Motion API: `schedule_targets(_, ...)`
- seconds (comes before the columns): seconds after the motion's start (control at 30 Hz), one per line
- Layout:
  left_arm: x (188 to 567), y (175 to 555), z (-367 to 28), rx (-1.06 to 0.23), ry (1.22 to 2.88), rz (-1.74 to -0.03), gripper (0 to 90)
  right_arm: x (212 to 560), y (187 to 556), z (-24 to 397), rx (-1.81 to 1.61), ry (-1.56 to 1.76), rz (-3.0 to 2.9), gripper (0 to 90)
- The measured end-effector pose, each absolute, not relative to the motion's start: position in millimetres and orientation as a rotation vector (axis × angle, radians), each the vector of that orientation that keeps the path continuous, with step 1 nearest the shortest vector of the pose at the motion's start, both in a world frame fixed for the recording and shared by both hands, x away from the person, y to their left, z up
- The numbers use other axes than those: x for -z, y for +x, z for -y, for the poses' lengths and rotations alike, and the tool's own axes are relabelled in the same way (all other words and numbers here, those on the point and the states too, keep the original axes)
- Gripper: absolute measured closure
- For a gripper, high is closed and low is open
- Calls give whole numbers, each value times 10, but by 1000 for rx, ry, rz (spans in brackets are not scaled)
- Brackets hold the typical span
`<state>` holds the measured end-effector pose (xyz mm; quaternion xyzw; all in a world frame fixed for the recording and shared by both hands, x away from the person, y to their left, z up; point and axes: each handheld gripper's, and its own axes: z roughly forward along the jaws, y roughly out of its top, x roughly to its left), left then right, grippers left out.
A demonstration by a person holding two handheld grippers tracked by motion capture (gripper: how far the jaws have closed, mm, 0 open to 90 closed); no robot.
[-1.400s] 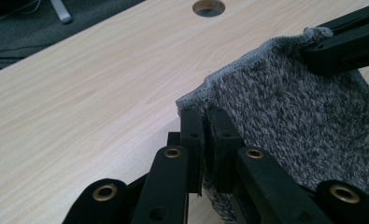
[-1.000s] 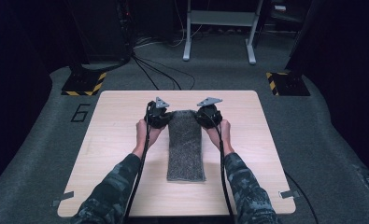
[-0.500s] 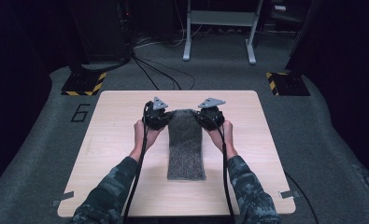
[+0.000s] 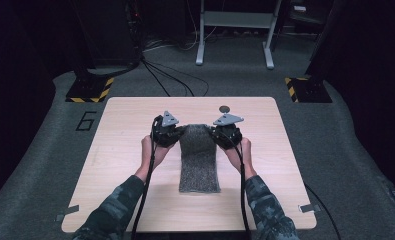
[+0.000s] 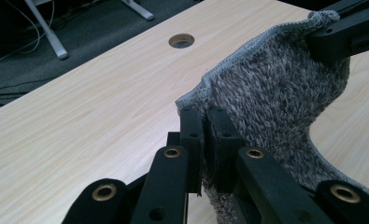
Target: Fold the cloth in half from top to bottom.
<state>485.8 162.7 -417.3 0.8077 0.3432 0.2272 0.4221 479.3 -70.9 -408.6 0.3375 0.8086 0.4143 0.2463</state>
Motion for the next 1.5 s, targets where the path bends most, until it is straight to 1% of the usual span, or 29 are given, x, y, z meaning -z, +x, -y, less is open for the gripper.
schedule_targets(0.53, 4352, 4651, -1622, -542, 2087, -817, 854, 4283, 4488, 733, -1108, 909, -2245, 839)
schedule_targets(0.7, 4404, 4561, -1611, -525, 2084, -813, 849, 4377, 4407, 751, -1100, 913, -2254, 838)
schedule_targets(1.0, 4550, 4425, -1613, -490, 2122, -794, 845, 4509, 4289, 792, -1095, 910, -2293, 836)
schedule_targets(1.5, 4712, 4269, -1618, -432, 2124, -803, 843, 4654, 4146, 820, -1088, 920, -2318, 830)
